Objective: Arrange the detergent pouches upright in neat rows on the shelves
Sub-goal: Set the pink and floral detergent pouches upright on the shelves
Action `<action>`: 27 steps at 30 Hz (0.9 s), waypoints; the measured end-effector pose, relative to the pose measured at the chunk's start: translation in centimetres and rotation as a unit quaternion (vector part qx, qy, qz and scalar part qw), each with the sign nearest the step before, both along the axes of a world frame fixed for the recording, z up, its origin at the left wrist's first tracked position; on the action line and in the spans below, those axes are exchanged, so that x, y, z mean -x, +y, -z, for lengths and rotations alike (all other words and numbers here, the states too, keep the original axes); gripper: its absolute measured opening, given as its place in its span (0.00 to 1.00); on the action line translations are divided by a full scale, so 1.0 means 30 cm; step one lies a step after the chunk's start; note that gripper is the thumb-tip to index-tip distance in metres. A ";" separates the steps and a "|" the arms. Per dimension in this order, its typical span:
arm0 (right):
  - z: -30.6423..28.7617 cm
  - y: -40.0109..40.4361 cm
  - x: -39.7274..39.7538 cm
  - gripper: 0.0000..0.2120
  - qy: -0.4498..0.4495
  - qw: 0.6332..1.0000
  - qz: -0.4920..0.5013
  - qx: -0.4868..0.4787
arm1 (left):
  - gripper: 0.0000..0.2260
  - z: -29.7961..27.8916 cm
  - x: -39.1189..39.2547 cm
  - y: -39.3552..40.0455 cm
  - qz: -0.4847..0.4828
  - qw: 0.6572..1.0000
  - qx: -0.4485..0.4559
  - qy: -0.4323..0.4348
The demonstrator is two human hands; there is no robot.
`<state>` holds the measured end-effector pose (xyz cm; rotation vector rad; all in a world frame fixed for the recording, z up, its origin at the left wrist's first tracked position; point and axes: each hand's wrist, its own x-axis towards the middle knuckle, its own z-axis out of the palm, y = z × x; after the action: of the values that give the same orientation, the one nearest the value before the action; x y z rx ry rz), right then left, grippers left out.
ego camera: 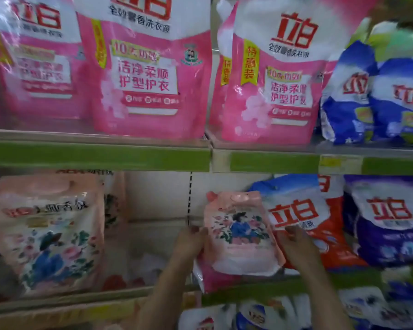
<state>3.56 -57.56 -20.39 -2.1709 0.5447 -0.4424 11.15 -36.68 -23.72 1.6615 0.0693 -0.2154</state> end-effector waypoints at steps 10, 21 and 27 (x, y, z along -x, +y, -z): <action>0.072 -0.050 -0.082 0.14 0.056 0.996 -0.042 -0.055 | 0.07 0.031 -0.068 0.041 -0.068 0.951 -0.298 -0.039; 0.057 -0.035 -0.108 0.13 0.151 0.979 -0.058 -0.123 | 0.22 0.064 -0.178 0.068 0.005 0.948 -0.317 0.002; 0.095 -0.019 -0.128 0.13 0.146 0.982 -0.015 -0.120 | 0.19 0.027 -0.176 0.075 -0.062 0.963 -0.261 -0.036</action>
<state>7.40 -58.15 -23.24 -2.0164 0.6858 -0.0358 16.44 -34.44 -24.54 2.1800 0.1876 -0.0386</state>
